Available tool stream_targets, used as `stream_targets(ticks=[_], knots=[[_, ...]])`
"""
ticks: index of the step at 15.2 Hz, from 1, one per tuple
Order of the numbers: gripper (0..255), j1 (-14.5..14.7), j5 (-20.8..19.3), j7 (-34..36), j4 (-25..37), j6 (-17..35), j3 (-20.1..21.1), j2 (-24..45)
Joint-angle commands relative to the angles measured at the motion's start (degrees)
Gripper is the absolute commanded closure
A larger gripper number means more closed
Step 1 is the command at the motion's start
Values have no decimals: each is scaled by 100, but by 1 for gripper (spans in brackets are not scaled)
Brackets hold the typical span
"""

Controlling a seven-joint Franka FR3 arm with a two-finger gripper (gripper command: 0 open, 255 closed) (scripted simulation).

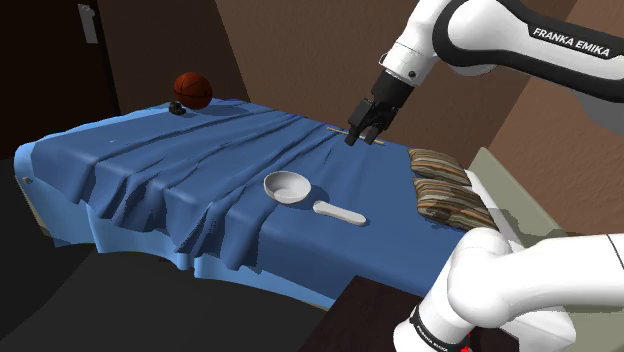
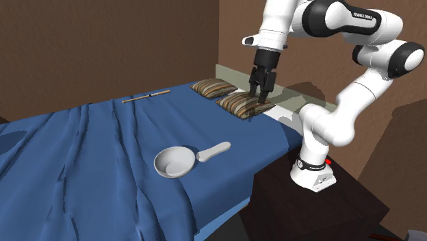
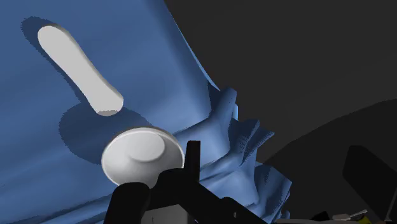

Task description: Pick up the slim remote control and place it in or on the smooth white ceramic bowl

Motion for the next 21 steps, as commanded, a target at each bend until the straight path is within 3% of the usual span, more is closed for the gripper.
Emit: stream_targets(ticks=[1,11,21], knots=[[0,0,0,0,0,0,0,0],[0,-41,-557,-1474,-1108,1200,-787,523],[0,-58,-990,-2966,-1502,2630,-1660,1908]])
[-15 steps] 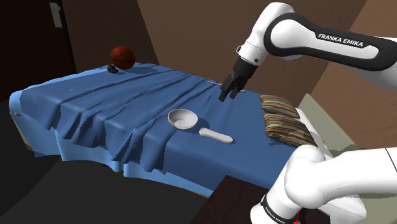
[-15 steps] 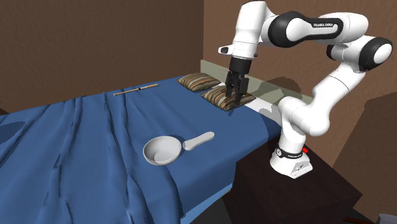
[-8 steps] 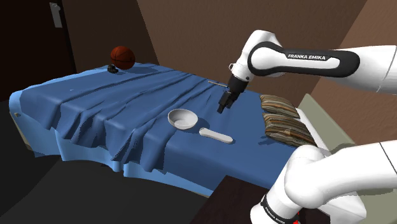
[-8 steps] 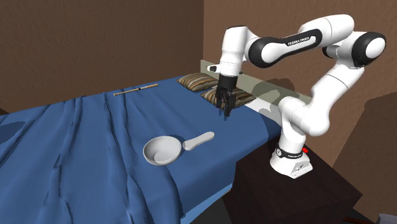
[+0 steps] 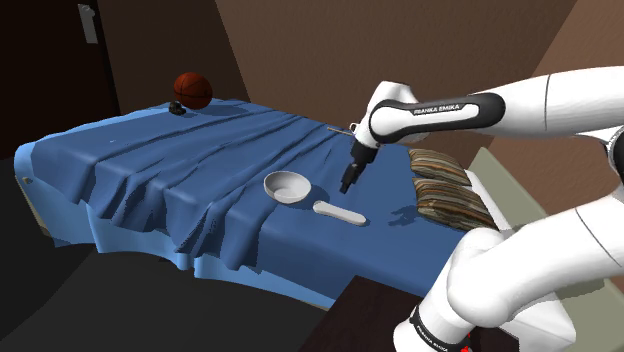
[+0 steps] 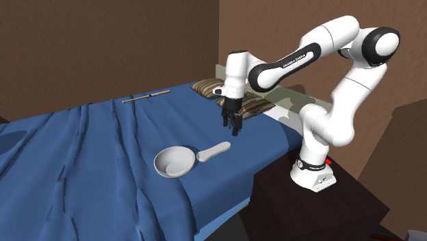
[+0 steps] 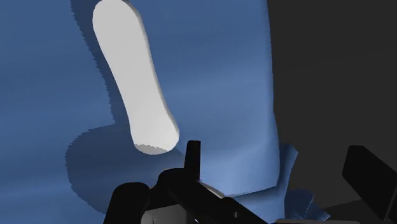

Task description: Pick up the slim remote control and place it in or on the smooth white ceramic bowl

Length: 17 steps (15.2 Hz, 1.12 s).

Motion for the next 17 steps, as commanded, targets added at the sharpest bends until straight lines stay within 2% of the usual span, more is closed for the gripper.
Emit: stream_targets(ticks=[1,8,14,17], knots=[[0,12,-50,-343,12,320,-200,391],[0,131,113,-1543,265,1323,-797,1882],[0,124,758,-2763,774,1993,-1046,3326],[0,98,950,-2899,736,2218,-997,3545]])
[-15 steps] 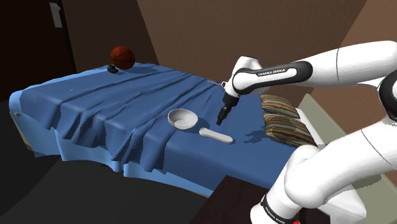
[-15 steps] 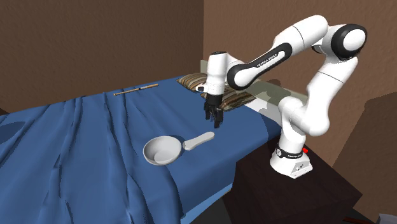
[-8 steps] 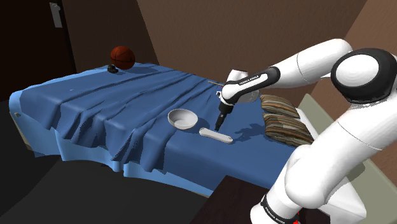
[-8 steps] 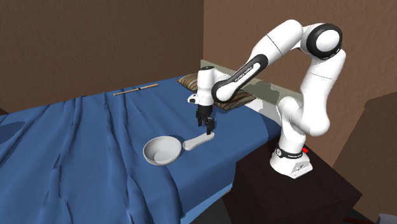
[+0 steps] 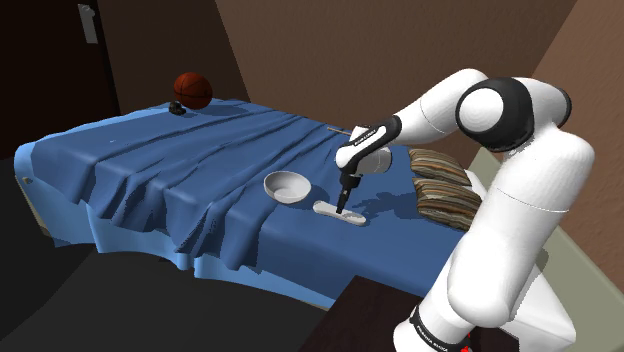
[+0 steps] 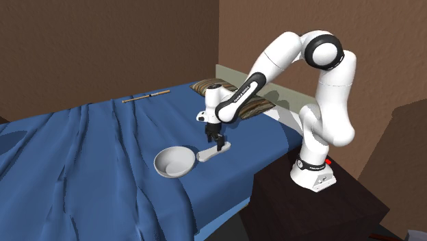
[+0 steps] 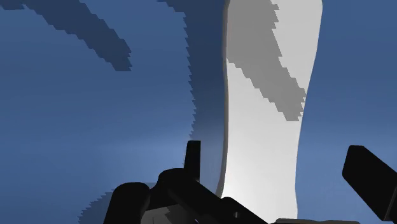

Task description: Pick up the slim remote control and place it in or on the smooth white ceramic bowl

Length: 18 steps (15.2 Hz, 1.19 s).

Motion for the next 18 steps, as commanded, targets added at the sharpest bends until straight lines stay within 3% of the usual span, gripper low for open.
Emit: stream_targets(ticks=[1,5,12,13,18], knots=[[0,-10,146,-108,-13,162,35,172],[0,-53,407,-293,-34,419,117,448],[0,-54,406,-292,-34,418,118,447],[255,-54,406,-292,-34,418,118,447],[255,-54,407,-293,-34,419,118,448]])
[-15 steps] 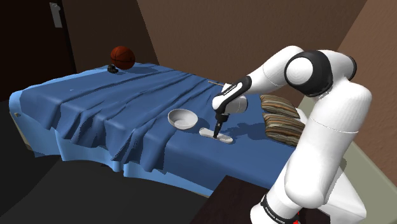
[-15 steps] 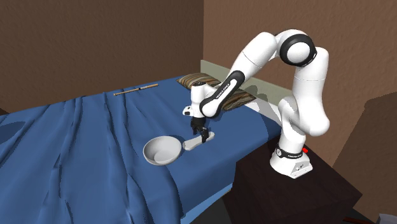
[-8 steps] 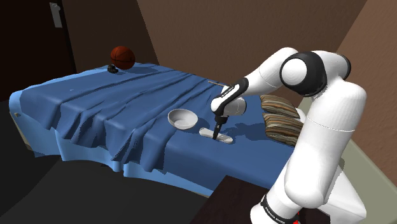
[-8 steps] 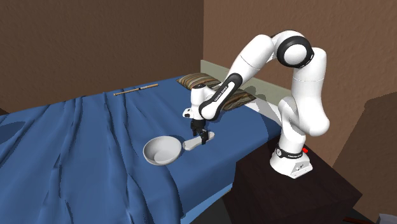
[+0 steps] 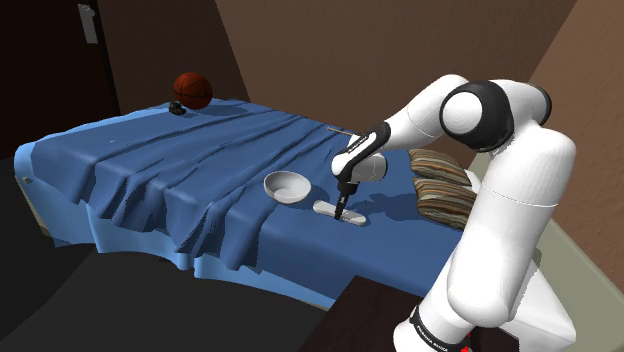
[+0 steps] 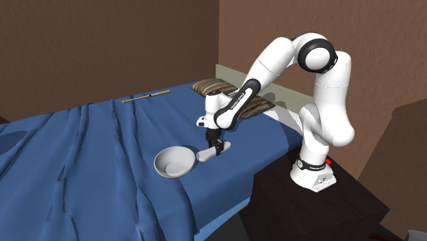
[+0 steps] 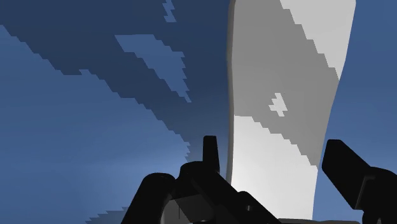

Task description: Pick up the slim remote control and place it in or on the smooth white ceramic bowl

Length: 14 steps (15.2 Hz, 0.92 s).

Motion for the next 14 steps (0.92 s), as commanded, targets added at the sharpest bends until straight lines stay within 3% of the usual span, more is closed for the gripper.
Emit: stream_targets(ticks=[1,4,14], knots=[[255,0,0,0,1,0,0,-1],[255,0,0,0,1,1,0,-1],[255,92,-667,487,102,-738,-165,-747]])
